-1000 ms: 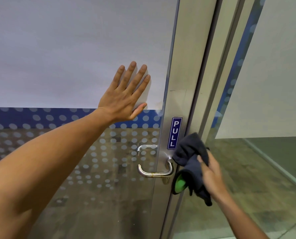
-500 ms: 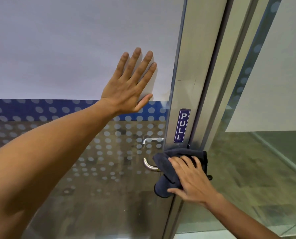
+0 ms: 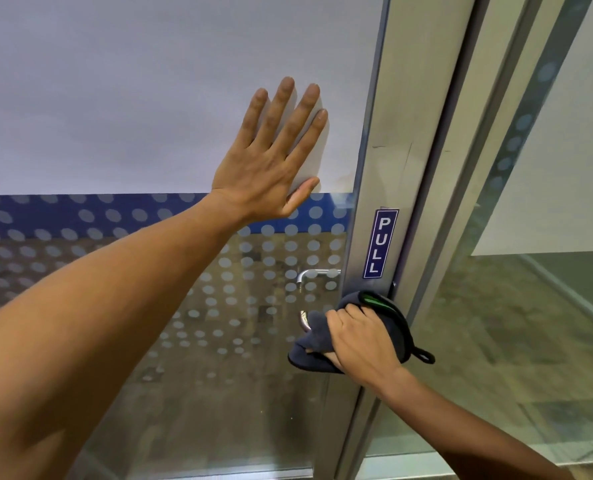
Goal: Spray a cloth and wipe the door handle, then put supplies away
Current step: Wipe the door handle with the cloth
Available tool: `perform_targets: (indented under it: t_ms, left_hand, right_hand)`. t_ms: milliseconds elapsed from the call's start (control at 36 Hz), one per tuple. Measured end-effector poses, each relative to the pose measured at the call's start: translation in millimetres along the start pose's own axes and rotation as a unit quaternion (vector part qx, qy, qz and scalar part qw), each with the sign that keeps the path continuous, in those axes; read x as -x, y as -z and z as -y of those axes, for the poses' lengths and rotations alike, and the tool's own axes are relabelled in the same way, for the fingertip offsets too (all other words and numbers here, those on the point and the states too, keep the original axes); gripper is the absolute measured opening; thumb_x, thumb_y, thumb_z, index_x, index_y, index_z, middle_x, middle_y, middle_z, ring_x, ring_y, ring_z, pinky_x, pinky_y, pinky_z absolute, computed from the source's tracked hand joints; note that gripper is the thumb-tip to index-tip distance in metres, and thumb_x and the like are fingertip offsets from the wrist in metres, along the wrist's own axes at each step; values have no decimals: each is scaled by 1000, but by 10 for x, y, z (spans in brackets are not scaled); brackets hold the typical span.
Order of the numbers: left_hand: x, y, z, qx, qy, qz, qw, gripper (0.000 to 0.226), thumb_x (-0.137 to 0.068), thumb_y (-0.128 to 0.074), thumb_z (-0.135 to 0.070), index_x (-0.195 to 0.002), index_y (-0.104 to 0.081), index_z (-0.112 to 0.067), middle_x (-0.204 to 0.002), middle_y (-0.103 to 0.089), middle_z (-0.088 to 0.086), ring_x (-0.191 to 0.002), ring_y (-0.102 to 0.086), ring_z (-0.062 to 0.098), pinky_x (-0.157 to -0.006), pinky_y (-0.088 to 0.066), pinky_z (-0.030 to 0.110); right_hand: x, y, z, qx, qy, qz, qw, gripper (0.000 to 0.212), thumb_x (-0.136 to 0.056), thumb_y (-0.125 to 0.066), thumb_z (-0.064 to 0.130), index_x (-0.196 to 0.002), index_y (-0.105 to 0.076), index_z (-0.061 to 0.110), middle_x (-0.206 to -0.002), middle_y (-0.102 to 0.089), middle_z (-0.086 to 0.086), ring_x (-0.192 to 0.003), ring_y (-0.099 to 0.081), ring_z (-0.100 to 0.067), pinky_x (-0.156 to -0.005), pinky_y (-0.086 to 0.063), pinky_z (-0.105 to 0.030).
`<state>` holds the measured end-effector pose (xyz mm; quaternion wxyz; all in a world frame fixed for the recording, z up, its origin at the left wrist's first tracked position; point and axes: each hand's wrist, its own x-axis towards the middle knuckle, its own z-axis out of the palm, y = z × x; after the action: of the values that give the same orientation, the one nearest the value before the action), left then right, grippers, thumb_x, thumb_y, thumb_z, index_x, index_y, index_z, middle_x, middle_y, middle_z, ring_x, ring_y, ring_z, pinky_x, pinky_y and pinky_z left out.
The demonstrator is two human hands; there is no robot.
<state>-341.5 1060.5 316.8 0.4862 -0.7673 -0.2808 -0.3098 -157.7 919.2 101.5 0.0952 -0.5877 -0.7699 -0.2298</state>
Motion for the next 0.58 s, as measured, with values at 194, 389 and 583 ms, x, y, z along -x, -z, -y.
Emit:
perform_targets:
  t_ms: [194, 389, 583]
  left_hand:
    - [-2, 17, 4, -5, -2, 1, 1000, 86, -100, -21, -65, -164, -8, -10, -169, -9, 17, -154, -8, 45, -123, 13, 51]
    - [-11, 21, 4, -6, 2, 4, 1000, 86, -100, -23, -65, -164, -9, -10, -169, -9, 17, -154, -9, 45, -123, 13, 50]
    - [-22, 9, 4, -12, 2, 5, 1000, 87, -99, -25, -65, -164, -10, -10, -169, -10, 19, -154, -7, 45, -123, 14, 50]
  right_hand:
    - [-174, 69, 298, -19, -60, 27, 998, 30, -73, -75, 41, -72, -54, 19, -55, -63, -1, -47, -61, -22, -53, -45, -33]
    - [-501, 81, 631, -33, -178, 112, 977, 25, -98, -53, 36, -101, -60, 12, -92, -75, -5, -87, -72, -28, -78, -45, -36]
    - [-553, 97, 715, -34, -214, 126, 968, 17, -99, -48, 18, -107, -61, 10, -97, -75, -6, -90, -73, -29, -77, -47, -36]
